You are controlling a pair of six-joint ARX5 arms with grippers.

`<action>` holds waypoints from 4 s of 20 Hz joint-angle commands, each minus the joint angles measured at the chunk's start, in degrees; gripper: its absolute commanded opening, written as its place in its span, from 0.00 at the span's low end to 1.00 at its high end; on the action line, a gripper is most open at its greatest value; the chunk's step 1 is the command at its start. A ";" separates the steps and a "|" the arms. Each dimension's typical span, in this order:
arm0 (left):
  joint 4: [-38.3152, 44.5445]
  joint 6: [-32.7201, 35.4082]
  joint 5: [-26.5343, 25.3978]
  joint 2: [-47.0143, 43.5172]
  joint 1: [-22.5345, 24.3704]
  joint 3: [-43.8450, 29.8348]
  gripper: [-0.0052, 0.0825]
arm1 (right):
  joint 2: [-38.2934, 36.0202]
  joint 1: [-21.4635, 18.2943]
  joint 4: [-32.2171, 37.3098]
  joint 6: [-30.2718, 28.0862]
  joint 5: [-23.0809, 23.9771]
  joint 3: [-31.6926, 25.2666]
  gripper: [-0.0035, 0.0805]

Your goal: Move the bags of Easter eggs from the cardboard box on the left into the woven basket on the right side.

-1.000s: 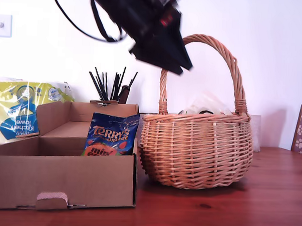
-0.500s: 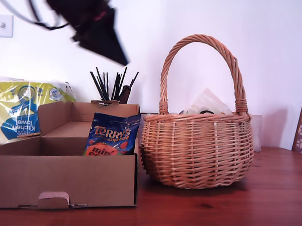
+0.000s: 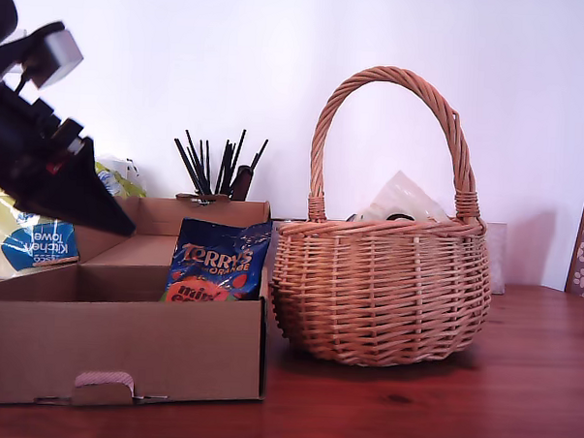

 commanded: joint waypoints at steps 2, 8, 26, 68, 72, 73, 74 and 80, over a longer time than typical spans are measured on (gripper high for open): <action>1.46 -0.42 0.57 1.75 -0.66 0.20 0.26 | 0.28 0.02 0.11 0.20 0.04 0.15 0.03; 13.29 -1.25 -1.46 9.94 -0.63 0.28 0.92 | 0.31 0.02 0.04 0.20 0.02 0.15 0.03; 11.91 -8.92 -0.20 27.19 -2.19 9.66 0.91 | 0.31 0.02 -0.09 0.20 0.02 0.15 0.03; 8.96 -23.50 2.78 5.79 -17.42 13.68 0.04 | 0.31 0.02 0.31 0.20 0.02 0.15 0.03; 13.25 -26.38 2.27 9.33 -18.84 14.75 0.04 | 0.31 0.02 0.33 0.20 0.02 0.15 0.03; 15.45 -26.29 2.27 10.05 -19.19 15.02 0.04 | 0.31 0.02 0.35 0.22 0.00 0.15 0.03; 17.16 -26.27 1.88 10.64 -19.56 15.41 0.04 | 0.31 0.02 0.33 0.22 0.00 0.15 0.03; 25.73 -24.06 -3.13 18.01 -21.40 16.09 0.04 | 0.31 0.02 0.33 0.22 0.00 0.15 0.03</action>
